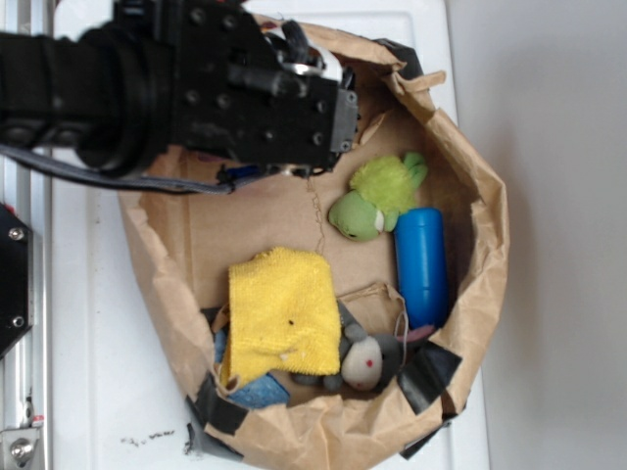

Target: Grab the blue ball.

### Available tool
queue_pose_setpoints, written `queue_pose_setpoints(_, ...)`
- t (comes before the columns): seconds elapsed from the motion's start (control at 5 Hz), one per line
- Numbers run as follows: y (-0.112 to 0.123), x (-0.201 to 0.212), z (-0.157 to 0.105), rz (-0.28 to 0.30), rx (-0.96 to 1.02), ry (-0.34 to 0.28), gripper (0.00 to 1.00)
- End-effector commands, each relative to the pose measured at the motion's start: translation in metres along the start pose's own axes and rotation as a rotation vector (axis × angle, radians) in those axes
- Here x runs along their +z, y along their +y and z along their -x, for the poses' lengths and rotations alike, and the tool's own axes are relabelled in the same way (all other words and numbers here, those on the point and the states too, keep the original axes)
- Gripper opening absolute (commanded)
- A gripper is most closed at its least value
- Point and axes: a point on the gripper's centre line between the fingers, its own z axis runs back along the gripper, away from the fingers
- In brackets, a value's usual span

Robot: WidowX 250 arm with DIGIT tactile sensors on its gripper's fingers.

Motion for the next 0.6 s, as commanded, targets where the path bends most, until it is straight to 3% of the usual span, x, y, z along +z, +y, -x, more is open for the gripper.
queue_pose_setpoints(0.0,-0.0026,-0.0076,-0.0132,0.034,0.1,-0.053,1.0)
queue_pose_setpoints(0.2,-0.0019,-0.0135,-0.0117,0.038,0.095,-0.067,1.0)
queue_pose_setpoints(0.4,0.0013,-0.0077,-0.0114,0.063,0.076,-0.042,0.0)
